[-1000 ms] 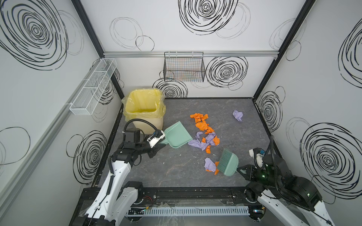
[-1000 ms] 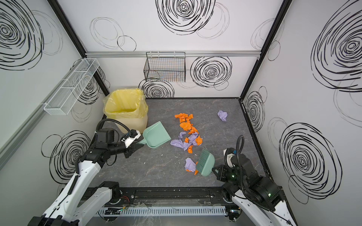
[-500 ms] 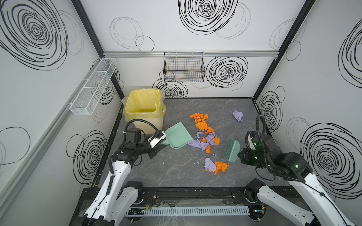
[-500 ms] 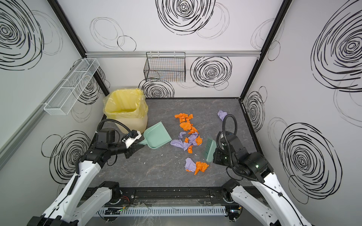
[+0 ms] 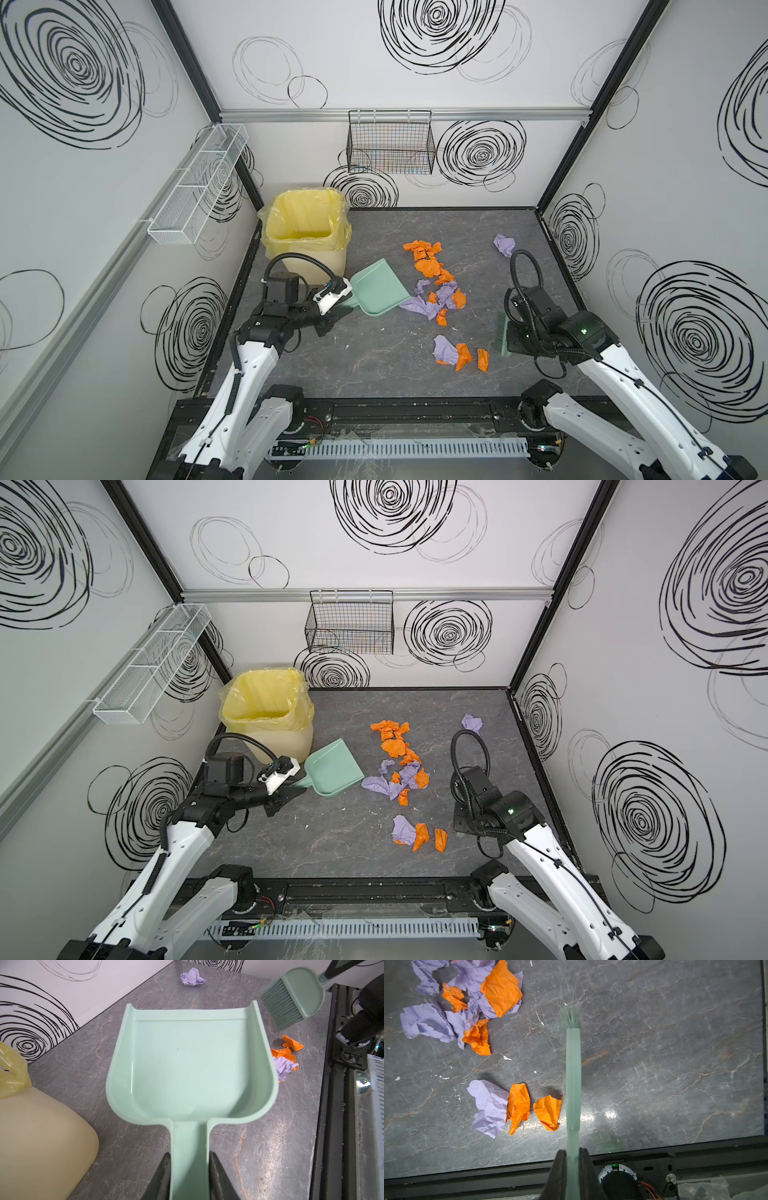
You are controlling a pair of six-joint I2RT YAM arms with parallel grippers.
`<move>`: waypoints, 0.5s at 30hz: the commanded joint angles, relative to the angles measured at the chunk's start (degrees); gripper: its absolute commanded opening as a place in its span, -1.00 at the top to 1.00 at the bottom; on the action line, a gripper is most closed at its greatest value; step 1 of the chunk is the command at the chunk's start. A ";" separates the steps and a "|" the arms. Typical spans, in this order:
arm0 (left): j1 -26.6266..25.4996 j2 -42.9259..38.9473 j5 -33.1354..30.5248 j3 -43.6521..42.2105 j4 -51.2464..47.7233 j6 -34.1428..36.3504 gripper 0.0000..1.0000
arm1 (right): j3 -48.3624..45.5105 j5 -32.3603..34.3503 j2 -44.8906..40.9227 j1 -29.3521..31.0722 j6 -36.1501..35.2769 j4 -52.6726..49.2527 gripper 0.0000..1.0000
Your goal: Sweep away the paper scraps from the table
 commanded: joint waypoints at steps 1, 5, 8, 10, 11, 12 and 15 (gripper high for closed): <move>-0.32 0.55 1.93 -0.33 1.48 0.62 1.00 | -0.44 -2.17 -0.67 -0.24 -0.29 -0.78 1.00; -0.39 0.89 1.87 -0.24 1.63 0.53 1.00 | -0.88 -6.87 -1.22 0.57 2.27 -0.63 1.00; -0.42 0.91 1.90 -0.29 1.44 0.67 1.00 | -1.25 -9.05 -1.57 2.83 4.97 -0.62 1.00; -0.41 0.86 2.04 -0.29 1.40 0.65 1.00 | -1.11 -9.64 -1.75 5.59 7.85 -0.61 1.00; -0.40 0.86 1.98 -0.20 1.41 0.67 1.00 | -1.23 -10.07 -1.50 7.16 9.47 -0.52 1.00; -0.43 0.88 1.99 -0.20 1.41 0.70 1.00 | -1.35 -10.20 -1.14 8.91 11.20 -0.45 1.00; -0.43 0.67 2.00 -0.29 1.50 0.67 1.00 | -1.02 -9.26 0.22 13.91 15.97 -0.46 1.00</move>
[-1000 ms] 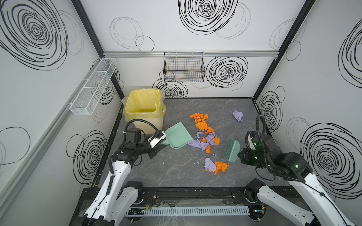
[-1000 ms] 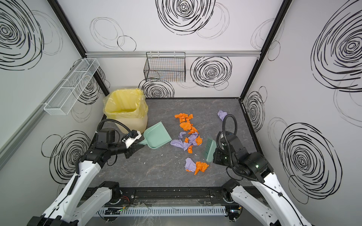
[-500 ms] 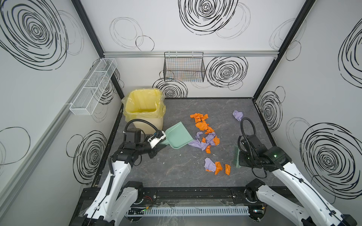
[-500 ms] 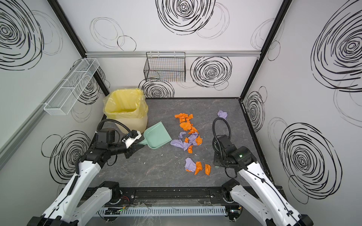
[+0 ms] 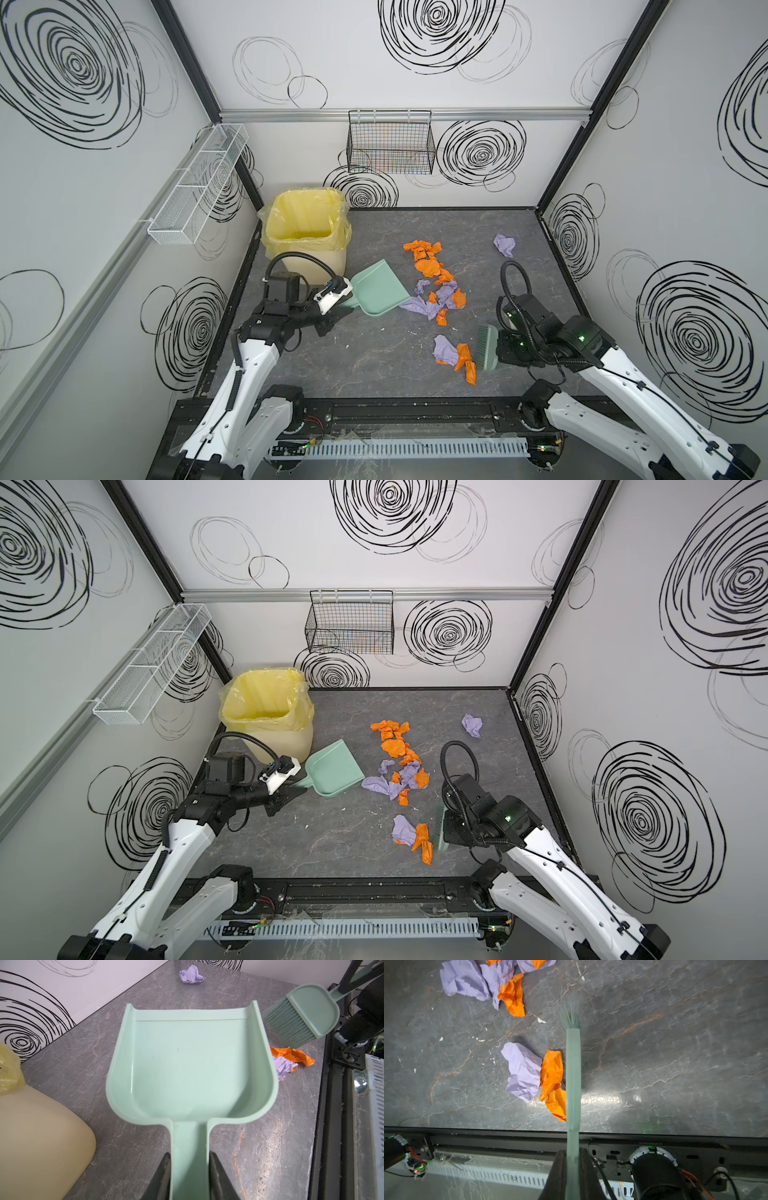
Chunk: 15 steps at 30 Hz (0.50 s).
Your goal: Sweep away the paper scraps from the table
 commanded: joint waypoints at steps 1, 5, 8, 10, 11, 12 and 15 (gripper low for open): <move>-0.30 -0.25 1.88 -0.30 1.50 0.65 1.00 | 0.08 0.21 1.24 3.94 7.55 -0.48 1.00; -0.37 -0.43 1.92 -0.34 1.28 0.73 1.00 | 1.24 0.88 3.65 6.41 9.79 0.36 1.00; -0.38 -0.62 1.94 -0.40 1.30 0.82 1.00 | 2.16 2.95 3.52 7.11 11.15 3.21 1.00; -0.46 -0.68 1.99 -0.45 1.25 0.82 1.00 | 2.77 4.08 3.39 7.12 11.39 5.36 1.00; -0.47 -0.71 1.99 -0.46 1.24 0.82 1.00 | 3.02 4.65 3.24 7.11 11.54 6.36 1.00; -0.47 -0.83 1.95 -0.41 1.24 0.82 1.00 | 3.39 5.24 3.06 7.11 11.53 7.30 1.00; -0.47 -0.76 1.87 -0.33 1.06 0.87 1.00 | 5.68 9.00 2.73 7.08 10.68 7.15 1.00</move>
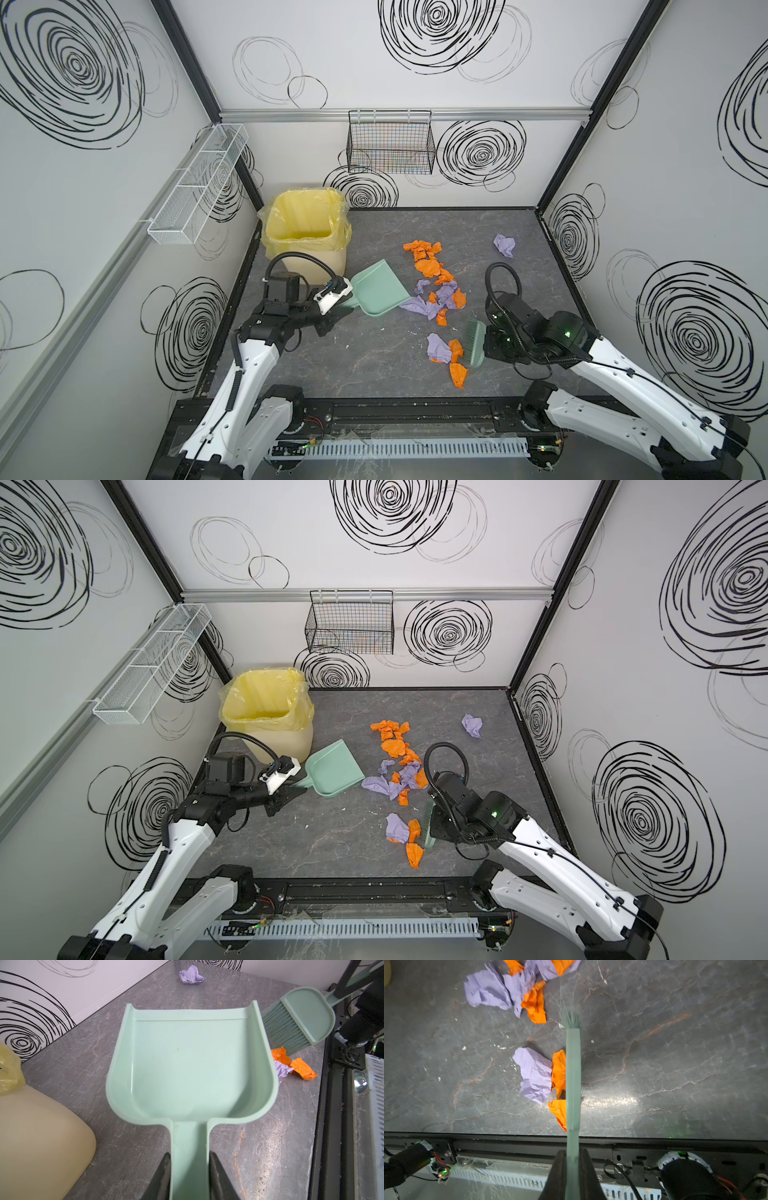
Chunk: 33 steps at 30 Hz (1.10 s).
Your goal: Sweep away the paper scraps from the table
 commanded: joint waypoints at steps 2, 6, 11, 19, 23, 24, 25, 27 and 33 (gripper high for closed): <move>-0.47 -0.76 1.88 -0.45 1.08 0.82 1.00 | 5.30 7.88 -1.34 0.23 0.30 0.24 1.00; -0.47 -0.81 1.73 -0.42 1.00 0.87 1.00 | 9.09 8.64 -2.49 0.23 -0.52 -4.16 1.00; -0.47 -0.58 1.70 -0.46 1.28 0.73 1.00 | 6.55 -1.61 -6.26 0.30 -0.76 -6.06 1.00; -0.56 -0.23 1.61 -0.38 1.35 0.69 1.00 | -0.73 -6.30 -10.74 0.84 1.23 -6.06 1.00; -0.56 -0.15 1.46 -0.36 1.35 0.68 1.00 | -2.50 -5.50 -8.57 1.21 0.95 -5.99 1.00; -0.56 -0.20 1.45 -0.37 1.35 0.69 1.00 | -2.80 -5.21 -7.97 1.36 0.88 -5.82 1.00; -0.56 -0.23 1.44 -0.42 1.36 0.62 1.00 | -3.37 -5.03 -7.39 1.57 0.79 -5.44 1.00; -0.56 -0.19 1.36 -0.46 1.53 0.62 1.00 | -4.56 -5.05 -6.74 2.25 0.79 -3.55 1.00; -0.71 -0.04 1.35 -0.64 1.70 0.65 1.00 | -8.32 -4.88 -4.04 3.60 0.89 5.87 1.00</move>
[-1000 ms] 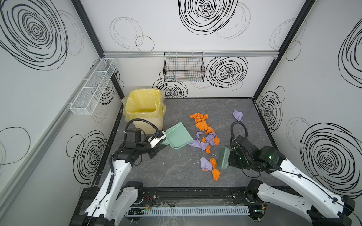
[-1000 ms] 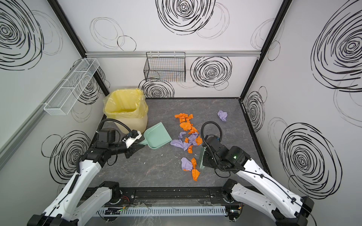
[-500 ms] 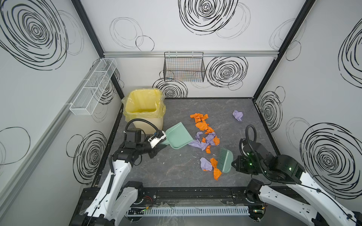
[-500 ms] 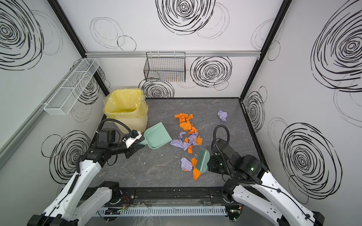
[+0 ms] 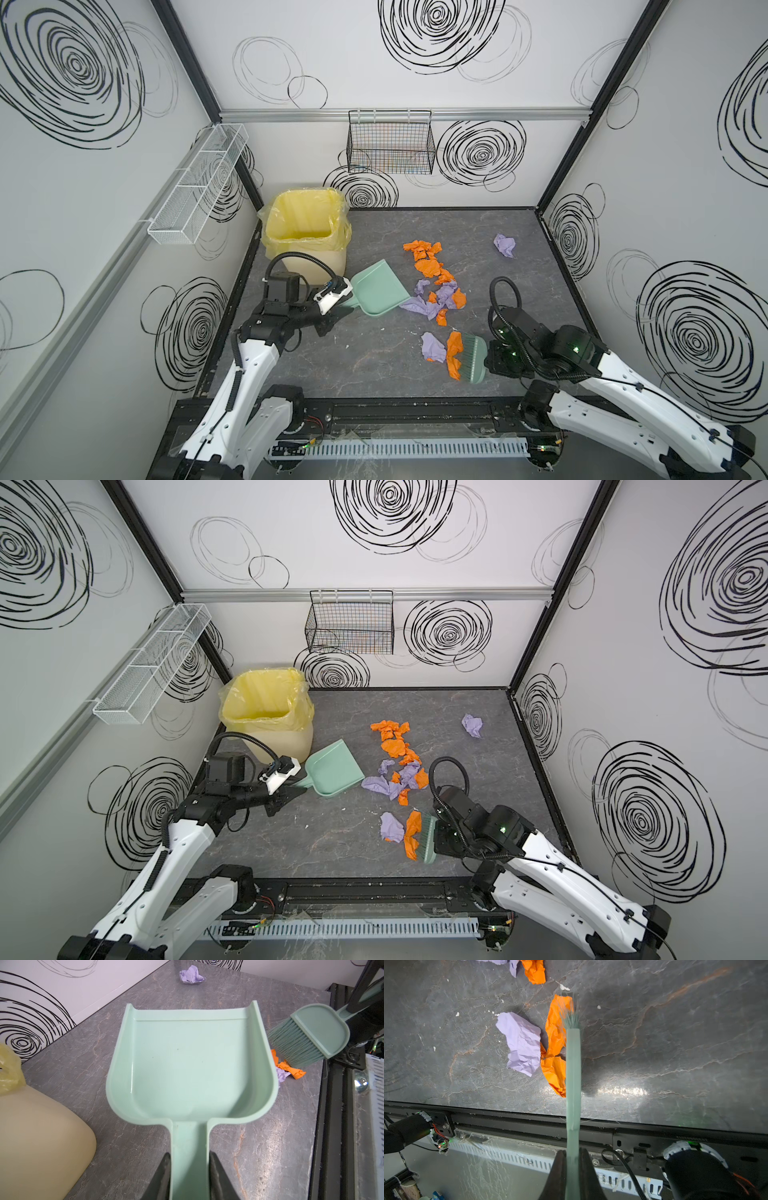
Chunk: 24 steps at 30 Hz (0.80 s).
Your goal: Sweep away the paper scraps from the table
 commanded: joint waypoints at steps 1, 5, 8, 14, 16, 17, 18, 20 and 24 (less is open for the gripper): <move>-0.71 0.07 1.40 -0.60 1.73 0.60 1.00 | -1.49 1.76 1.84 0.66 0.66 7.51 1.00; -0.93 0.11 1.31 -0.51 1.50 0.66 1.00 | -1.75 5.27 3.48 0.61 0.53 13.29 1.00; -0.98 0.10 1.27 -0.60 1.59 0.68 1.00 | -1.18 9.24 3.86 0.61 0.35 17.92 1.00; -1.06 -0.02 1.29 -0.42 1.26 0.71 1.00 | -0.12 17.59 5.04 -0.62 0.08 25.98 1.00; -1.07 -0.15 1.40 -0.33 1.00 0.85 1.00 | 0.63 18.09 5.93 -1.18 -0.78 27.13 1.00; -1.06 -0.27 1.52 -0.27 0.80 0.98 1.00 | 1.03 17.77 6.22 -1.29 -1.35 27.52 1.00; -1.06 -0.37 1.62 -0.25 0.65 1.01 1.00 | 1.59 17.41 6.41 -1.32 -1.73 27.39 1.00; -1.09 -0.49 1.72 -0.31 0.45 1.10 1.00 | 2.98 16.74 6.25 -1.39 -2.57 25.69 1.00; -1.06 -0.42 1.65 -0.31 0.79 1.11 1.00 | 5.41 13.39 4.31 -1.34 -4.56 21.78 1.00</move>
